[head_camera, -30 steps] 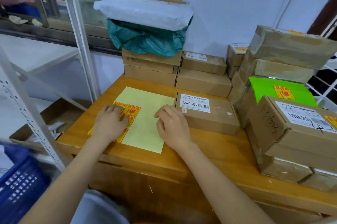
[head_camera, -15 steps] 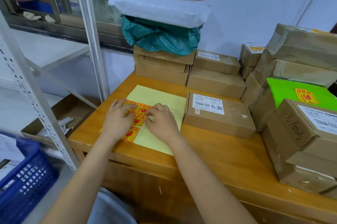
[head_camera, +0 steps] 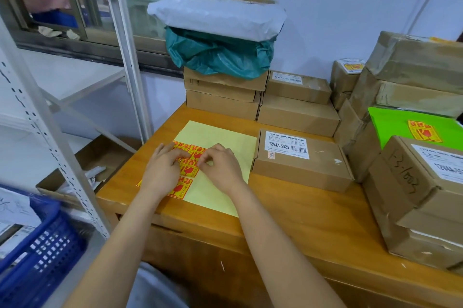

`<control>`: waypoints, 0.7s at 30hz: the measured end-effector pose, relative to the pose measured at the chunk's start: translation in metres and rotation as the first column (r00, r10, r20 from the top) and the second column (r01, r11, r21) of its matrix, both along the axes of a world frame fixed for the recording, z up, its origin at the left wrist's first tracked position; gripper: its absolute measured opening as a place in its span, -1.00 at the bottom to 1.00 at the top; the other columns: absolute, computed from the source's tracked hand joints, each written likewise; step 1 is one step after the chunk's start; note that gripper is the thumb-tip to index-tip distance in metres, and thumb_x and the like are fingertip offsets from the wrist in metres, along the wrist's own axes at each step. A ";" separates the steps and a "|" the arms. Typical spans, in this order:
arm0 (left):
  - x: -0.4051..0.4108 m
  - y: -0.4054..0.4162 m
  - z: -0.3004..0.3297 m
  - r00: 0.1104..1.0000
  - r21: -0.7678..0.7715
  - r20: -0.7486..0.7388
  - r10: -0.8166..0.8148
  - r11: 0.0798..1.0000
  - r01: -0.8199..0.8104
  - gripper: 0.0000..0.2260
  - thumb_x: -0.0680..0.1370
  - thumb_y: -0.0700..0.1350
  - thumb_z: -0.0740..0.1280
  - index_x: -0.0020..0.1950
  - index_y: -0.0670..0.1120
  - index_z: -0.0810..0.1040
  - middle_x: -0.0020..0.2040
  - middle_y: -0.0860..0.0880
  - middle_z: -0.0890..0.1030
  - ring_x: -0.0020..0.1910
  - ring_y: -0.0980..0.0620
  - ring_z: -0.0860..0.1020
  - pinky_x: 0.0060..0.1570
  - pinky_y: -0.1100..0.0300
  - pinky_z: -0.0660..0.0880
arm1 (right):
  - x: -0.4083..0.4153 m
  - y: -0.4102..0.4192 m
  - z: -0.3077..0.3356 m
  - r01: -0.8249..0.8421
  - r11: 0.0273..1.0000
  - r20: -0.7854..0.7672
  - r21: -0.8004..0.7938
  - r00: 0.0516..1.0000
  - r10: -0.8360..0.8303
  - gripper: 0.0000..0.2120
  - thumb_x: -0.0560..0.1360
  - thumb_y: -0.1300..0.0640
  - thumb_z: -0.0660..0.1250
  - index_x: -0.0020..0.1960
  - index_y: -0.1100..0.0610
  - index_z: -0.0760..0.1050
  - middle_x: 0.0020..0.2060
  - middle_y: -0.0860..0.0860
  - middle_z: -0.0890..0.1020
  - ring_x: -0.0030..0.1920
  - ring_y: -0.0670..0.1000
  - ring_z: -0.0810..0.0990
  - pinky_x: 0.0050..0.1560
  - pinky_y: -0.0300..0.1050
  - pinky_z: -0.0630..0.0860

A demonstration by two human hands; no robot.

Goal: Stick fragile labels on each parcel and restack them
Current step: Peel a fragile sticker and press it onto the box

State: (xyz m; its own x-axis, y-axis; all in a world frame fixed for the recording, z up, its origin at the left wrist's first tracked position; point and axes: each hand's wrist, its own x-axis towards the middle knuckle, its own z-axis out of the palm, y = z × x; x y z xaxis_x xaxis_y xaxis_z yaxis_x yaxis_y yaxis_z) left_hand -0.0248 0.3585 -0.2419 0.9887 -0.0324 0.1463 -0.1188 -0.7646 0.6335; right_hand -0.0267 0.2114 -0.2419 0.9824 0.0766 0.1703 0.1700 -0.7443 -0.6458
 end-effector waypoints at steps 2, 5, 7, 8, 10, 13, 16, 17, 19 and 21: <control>-0.001 0.000 0.000 1.000 0.003 0.007 0.003 1.000 -0.003 -0.60 0.61 -0.30 0.04 0.27 0.03 0.53 0.51 -0.06 0.25 0.53 -0.06 0.05 0.48 -0.03 0.02 | -0.001 0.000 0.000 -0.009 1.000 0.002 0.002 1.000 0.009 -0.88 0.55 0.07 0.28 -0.07 0.02 0.60 0.07 -0.03 0.54 0.16 0.05 0.42 0.18 0.01 0.42; -0.001 0.000 0.000 1.000 0.003 0.008 0.013 1.000 -0.013 -0.59 0.60 -0.32 0.05 0.27 0.02 0.53 0.51 -0.05 0.26 0.53 -0.06 0.06 0.48 -0.04 0.03 | -0.001 0.000 0.000 -0.016 1.000 0.000 0.000 1.000 0.016 -0.87 0.56 0.07 0.27 -0.07 0.02 0.59 0.07 -0.02 0.55 0.16 0.05 0.42 0.19 0.03 0.42; -0.001 0.000 0.000 1.000 0.001 0.010 0.018 1.000 -0.018 -0.59 0.60 -0.33 0.05 0.27 0.02 0.53 0.51 -0.05 0.26 0.53 -0.06 0.06 0.47 -0.04 0.03 | -0.001 -0.001 0.001 -0.016 1.000 -0.001 -0.009 1.000 0.016 -0.87 0.56 0.07 0.26 -0.06 0.01 0.58 0.08 -0.02 0.55 0.16 0.05 0.42 0.19 0.02 0.42; -0.001 0.000 0.000 1.000 -0.002 0.011 0.019 1.000 -0.019 -0.59 0.60 -0.33 0.05 0.27 0.01 0.53 0.51 -0.05 0.27 0.53 -0.06 0.07 0.47 -0.04 0.03 | -0.001 -0.001 0.001 -0.017 1.000 0.000 -0.010 1.000 0.017 -0.86 0.57 0.07 0.25 -0.06 0.01 0.58 0.08 -0.02 0.55 0.16 0.05 0.41 0.19 0.02 0.42; -0.001 -0.001 0.000 1.000 -0.005 0.011 0.022 1.000 -0.022 -0.59 0.60 -0.33 0.04 0.28 0.00 0.53 0.51 -0.04 0.26 0.53 -0.06 0.07 0.47 -0.04 0.04 | -0.002 -0.001 0.001 -0.021 1.000 0.002 -0.007 1.000 0.021 -0.86 0.57 0.08 0.24 -0.05 0.02 0.58 0.07 -0.02 0.55 0.15 0.05 0.42 0.18 0.01 0.41; -0.002 -0.001 0.000 1.000 0.006 0.018 0.020 1.000 -0.020 -0.60 0.61 -0.33 0.05 0.30 -0.03 0.51 0.50 -0.05 0.28 0.53 -0.07 0.08 0.46 -0.04 0.06 | -0.003 -0.001 0.000 -0.023 1.000 0.010 -0.001 1.000 0.023 -0.86 0.58 0.08 0.23 -0.04 0.04 0.57 0.07 -0.01 0.56 0.15 0.04 0.42 0.18 0.01 0.41; 0.000 0.000 -0.001 1.000 0.018 0.023 0.008 1.000 -0.008 -0.60 0.60 -0.33 0.05 0.31 -0.04 0.51 0.49 -0.05 0.30 0.52 -0.08 0.10 0.46 -0.06 0.08 | -0.004 -0.001 0.001 -0.023 1.000 0.008 0.013 1.000 0.023 -0.86 0.58 0.09 0.23 -0.04 0.06 0.56 0.08 0.00 0.56 0.15 0.03 0.43 0.19 0.02 0.41; 0.001 0.001 -0.002 1.000 0.021 0.023 0.005 1.000 -0.006 -0.60 0.60 -0.33 0.05 0.31 -0.04 0.50 0.48 -0.05 0.31 0.52 -0.08 0.10 0.46 -0.06 0.08 | -0.004 -0.002 0.001 -0.022 1.000 0.008 0.016 1.000 0.022 -0.87 0.58 0.09 0.23 -0.05 0.05 0.56 0.08 -0.01 0.56 0.15 0.03 0.43 0.19 0.02 0.41; 0.002 0.001 -0.003 1.000 0.024 0.022 0.005 1.000 -0.006 -0.61 0.61 -0.32 0.05 0.31 -0.05 0.50 0.48 -0.05 0.31 0.52 -0.08 0.11 0.46 -0.06 0.09 | -0.004 -0.002 0.001 -0.021 1.000 0.009 0.022 1.000 0.021 -0.87 0.58 0.08 0.23 -0.04 0.05 0.55 0.08 -0.01 0.57 0.15 0.03 0.43 0.19 0.02 0.41; 0.003 0.001 -0.003 1.000 0.023 0.023 0.008 1.000 -0.009 -0.62 0.61 -0.31 0.05 0.32 -0.06 0.50 0.48 -0.05 0.32 0.51 -0.08 0.12 0.45 -0.06 0.09 | -0.005 -0.001 0.001 -0.021 0.999 0.009 0.027 1.000 0.020 -0.87 0.58 0.08 0.23 -0.04 0.06 0.55 0.07 -0.01 0.57 0.15 0.03 0.43 0.20 0.02 0.40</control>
State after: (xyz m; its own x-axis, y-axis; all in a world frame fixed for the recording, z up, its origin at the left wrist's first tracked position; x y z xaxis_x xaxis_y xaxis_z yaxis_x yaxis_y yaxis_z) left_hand -0.0222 0.3600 -0.2451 0.9854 -0.0276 0.1681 -0.1264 -0.7799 0.6130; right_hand -0.0317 0.2099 -0.2409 0.9792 0.0920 0.1808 0.1906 -0.7226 -0.6645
